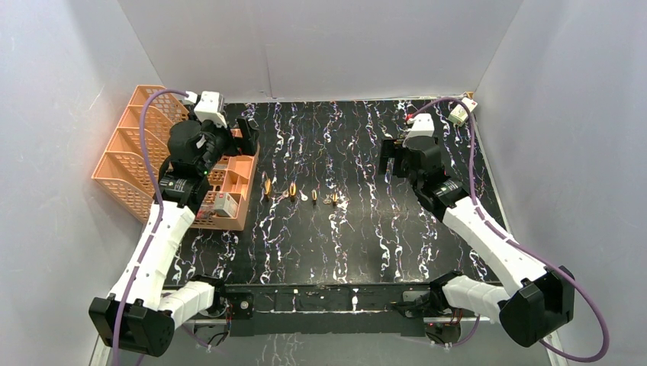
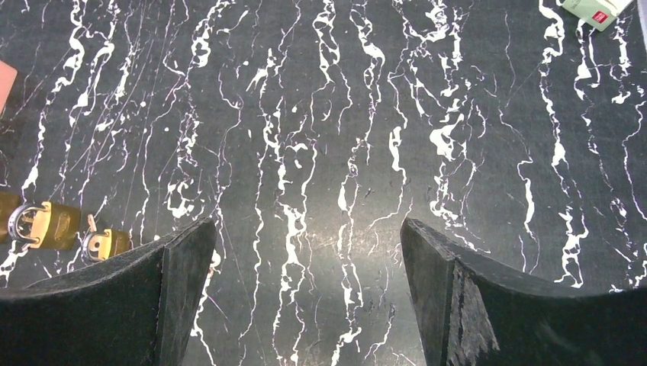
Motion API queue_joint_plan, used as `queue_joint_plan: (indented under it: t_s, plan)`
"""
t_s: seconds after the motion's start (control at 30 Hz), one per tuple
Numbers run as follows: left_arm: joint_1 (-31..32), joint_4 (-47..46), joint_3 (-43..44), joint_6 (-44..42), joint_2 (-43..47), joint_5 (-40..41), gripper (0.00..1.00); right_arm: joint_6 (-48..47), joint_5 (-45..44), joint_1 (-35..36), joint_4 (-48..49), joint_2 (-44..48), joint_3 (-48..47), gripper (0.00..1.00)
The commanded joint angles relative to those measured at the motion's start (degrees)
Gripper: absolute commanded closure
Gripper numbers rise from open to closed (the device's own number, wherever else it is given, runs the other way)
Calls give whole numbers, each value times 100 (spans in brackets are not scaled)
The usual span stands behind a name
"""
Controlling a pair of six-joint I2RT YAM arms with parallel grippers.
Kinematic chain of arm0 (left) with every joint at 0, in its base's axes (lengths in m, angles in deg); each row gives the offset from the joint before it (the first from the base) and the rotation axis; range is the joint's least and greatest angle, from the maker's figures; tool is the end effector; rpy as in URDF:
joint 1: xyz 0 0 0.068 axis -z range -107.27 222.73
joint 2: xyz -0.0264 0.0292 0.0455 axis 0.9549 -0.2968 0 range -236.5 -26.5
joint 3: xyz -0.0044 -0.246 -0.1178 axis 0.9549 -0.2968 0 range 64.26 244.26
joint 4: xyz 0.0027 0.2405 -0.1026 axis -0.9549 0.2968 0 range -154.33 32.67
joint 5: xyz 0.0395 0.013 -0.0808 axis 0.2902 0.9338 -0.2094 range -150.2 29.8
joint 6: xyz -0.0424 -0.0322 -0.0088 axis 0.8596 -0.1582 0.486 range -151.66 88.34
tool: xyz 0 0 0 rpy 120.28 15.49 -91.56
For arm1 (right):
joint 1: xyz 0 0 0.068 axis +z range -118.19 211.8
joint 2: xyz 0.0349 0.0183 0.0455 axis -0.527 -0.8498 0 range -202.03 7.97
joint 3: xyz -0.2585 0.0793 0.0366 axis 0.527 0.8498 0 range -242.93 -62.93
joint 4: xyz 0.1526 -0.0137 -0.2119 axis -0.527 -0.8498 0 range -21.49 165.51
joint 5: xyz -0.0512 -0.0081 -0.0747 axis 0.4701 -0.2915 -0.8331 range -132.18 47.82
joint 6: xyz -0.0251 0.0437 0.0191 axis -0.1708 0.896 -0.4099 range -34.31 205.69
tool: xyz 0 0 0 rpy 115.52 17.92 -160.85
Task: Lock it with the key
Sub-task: Reset both arms
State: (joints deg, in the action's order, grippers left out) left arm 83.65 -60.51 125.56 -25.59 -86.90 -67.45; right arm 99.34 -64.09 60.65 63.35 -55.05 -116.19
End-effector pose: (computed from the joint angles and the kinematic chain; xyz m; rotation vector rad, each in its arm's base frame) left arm 0.2376 -0.0504 0.4013 0.1668 1.6229 -0.3305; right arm 0.2265 0.1096 0.3265 -0.0049 1.9265 0.1229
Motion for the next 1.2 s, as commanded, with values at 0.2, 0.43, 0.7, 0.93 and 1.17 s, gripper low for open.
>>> queue_joint_plan:
  t_s: [0.2,0.43,0.7,0.93,1.17]
  plan:
    - [-37,-260,242,108,247,-312,2,-29,-383,-31,503,344,-95,1]
    - [-37,-196,223,271,363,-381,2,-40,-449,-35,437,162,-450,1]
    - [-37,58,396,281,628,-570,2,990,-710,-28,-638,-315,-1426,2]
    - [-37,-312,941,695,714,-1197,2,822,-661,7,-746,261,-1917,2]
    - [-37,136,901,707,401,-966,2,745,-324,8,-903,-21,-1745,2]
